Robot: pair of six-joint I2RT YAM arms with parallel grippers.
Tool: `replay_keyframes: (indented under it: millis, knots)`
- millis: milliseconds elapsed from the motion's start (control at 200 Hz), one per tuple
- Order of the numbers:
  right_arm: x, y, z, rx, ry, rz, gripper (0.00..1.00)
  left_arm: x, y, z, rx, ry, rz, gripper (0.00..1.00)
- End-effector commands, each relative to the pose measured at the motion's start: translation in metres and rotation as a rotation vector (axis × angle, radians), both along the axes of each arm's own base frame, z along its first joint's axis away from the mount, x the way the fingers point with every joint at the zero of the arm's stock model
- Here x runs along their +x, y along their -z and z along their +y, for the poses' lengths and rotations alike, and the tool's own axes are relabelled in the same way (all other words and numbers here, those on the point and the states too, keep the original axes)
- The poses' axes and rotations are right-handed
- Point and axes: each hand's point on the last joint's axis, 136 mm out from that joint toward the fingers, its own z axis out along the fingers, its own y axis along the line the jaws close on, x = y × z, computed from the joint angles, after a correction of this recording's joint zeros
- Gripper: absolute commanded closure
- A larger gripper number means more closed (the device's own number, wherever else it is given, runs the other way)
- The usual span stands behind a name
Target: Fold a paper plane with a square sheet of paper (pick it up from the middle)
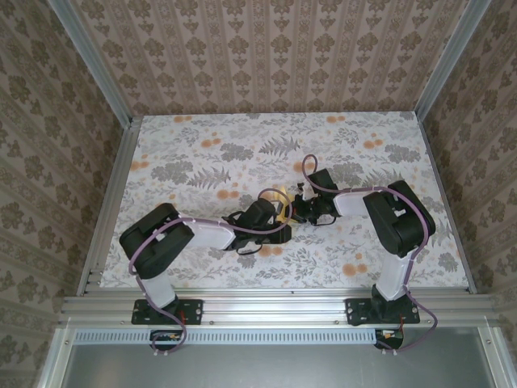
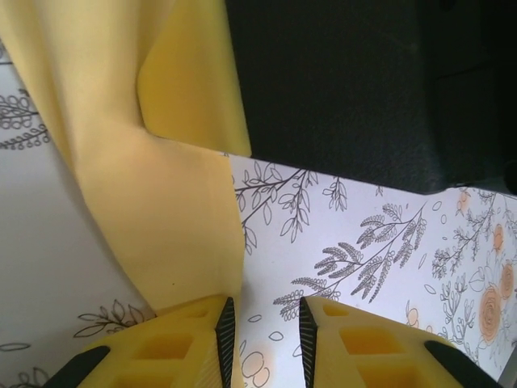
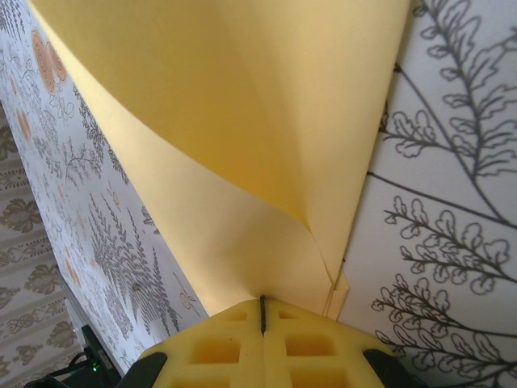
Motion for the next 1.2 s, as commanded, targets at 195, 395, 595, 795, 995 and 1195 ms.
replay_keyframes:
  millis: [195, 395, 595, 795, 995, 1195]
  knots:
    - [-0.033, 0.065, -0.038, -0.198, 0.085, 0.187, 0.95, -0.001, -0.023, -0.008, -0.069, -0.008, -0.018, 0.67]
    - [-0.034, 0.066, -0.038, -0.192, 0.084, 0.191, 0.95, 0.001, -0.024, 0.012, -0.035, -0.076, -0.046, 0.65]
    - [-0.035, 0.070, -0.038, -0.192, 0.084, 0.199, 0.95, -0.003, -0.015, 0.018, 0.019, -0.093, -0.046, 0.64]
    - [-0.035, 0.072, -0.038, -0.191, 0.085, 0.203, 0.95, -0.008, -0.003, 0.025, 0.065, -0.112, -0.031, 0.64]
    - [-0.036, 0.073, -0.038, -0.188, 0.087, 0.207, 0.96, -0.014, -0.001, 0.019, 0.077, -0.082, -0.031, 0.64]
    - [-0.037, 0.074, -0.038, -0.188, 0.087, 0.212, 0.96, -0.017, 0.001, 0.012, 0.080, -0.042, -0.025, 0.64]
